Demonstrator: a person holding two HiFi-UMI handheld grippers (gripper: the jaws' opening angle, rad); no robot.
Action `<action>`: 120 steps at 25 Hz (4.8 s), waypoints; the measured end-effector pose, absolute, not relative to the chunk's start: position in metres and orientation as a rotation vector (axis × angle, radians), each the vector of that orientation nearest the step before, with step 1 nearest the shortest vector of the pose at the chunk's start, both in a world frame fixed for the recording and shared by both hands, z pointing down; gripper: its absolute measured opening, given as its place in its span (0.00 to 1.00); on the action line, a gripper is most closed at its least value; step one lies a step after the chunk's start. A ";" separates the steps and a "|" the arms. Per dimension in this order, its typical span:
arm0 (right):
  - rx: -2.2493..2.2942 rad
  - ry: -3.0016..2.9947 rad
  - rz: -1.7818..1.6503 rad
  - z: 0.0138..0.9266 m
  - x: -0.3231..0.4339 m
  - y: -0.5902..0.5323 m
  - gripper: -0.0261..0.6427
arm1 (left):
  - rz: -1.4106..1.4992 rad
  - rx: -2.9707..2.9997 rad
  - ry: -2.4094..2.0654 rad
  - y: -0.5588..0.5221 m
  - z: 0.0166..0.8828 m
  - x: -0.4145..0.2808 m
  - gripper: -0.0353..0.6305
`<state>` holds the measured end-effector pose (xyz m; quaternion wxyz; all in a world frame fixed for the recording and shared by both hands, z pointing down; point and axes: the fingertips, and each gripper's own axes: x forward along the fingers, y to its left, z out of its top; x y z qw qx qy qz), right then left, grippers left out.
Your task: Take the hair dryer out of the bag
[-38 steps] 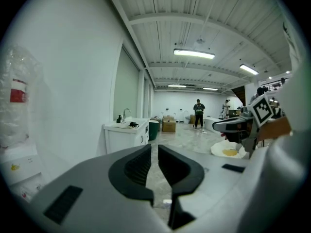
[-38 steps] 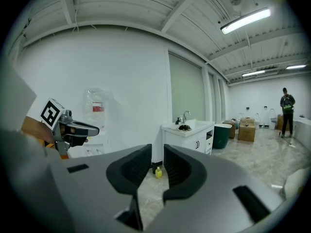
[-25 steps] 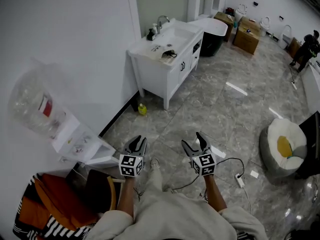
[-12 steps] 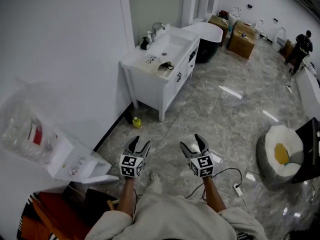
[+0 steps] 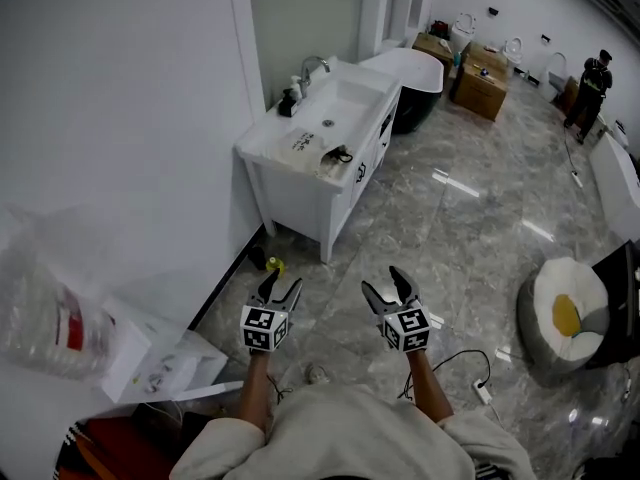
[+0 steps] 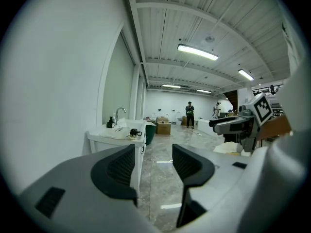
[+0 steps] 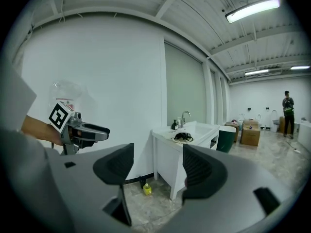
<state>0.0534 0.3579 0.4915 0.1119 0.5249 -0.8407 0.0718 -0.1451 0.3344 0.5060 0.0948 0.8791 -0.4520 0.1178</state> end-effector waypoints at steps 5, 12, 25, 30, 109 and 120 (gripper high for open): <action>1.554 -2.457 0.184 0.489 0.039 0.308 0.46 | 0.345 2.625 -1.331 0.284 0.503 -0.158 0.38; 1.574 -2.423 0.187 0.498 0.029 0.264 0.45 | 0.358 2.630 -1.328 0.242 0.510 -0.174 0.38; 1.594 -2.369 0.239 0.526 0.049 0.227 0.44 | 0.406 2.635 -1.269 0.196 0.532 -0.154 0.38; 1.584 -2.378 0.246 0.533 0.058 0.186 0.44 | 0.415 2.626 -1.273 0.158 0.539 -0.142 0.38; 1.459 -2.266 0.351 0.575 0.075 -0.293 0.43 | 0.533 2.559 -1.073 -0.299 0.600 -0.080 0.39; 1.524 -2.182 0.401 0.593 0.068 -0.306 0.43 | 0.538 2.595 -0.922 -0.316 0.619 -0.080 0.39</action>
